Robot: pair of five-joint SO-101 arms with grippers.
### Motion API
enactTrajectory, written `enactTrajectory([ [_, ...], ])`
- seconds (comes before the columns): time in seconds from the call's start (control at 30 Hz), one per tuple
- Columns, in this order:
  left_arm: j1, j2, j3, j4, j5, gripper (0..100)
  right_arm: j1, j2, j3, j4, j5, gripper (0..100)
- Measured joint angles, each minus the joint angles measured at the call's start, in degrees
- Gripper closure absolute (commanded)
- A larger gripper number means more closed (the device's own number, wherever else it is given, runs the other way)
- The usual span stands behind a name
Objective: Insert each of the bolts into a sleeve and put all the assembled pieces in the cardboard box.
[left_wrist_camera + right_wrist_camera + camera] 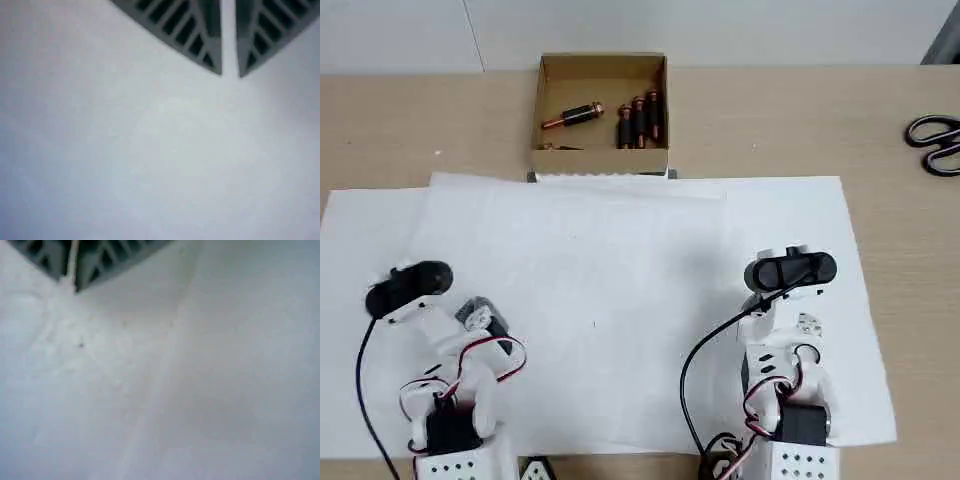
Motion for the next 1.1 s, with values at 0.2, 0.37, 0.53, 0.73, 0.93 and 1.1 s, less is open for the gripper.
enactTrajectory([
  [0.2,7.30,0.00,0.00,0.00,0.00,99,0.00,0.00,0.00,0.00,0.00,99.5],
  [0.37,11.25,0.00,0.00,0.00,-0.09,99,0.00,0.00,0.00,0.00,0.00,99.5],
  [0.53,11.87,0.00,0.00,0.00,-0.09,99,0.00,0.00,0.00,0.00,0.00,99.5],
  [0.73,11.87,0.00,0.00,0.00,-0.09,99,0.00,0.00,0.00,0.00,0.00,99.5],
  [0.93,11.87,0.00,0.00,0.00,-0.09,99,0.00,0.00,0.00,0.00,0.00,99.5],
  [1.1,11.87,0.00,0.00,0.00,-0.09,99,0.00,0.00,0.00,0.00,0.00,99.5],
])
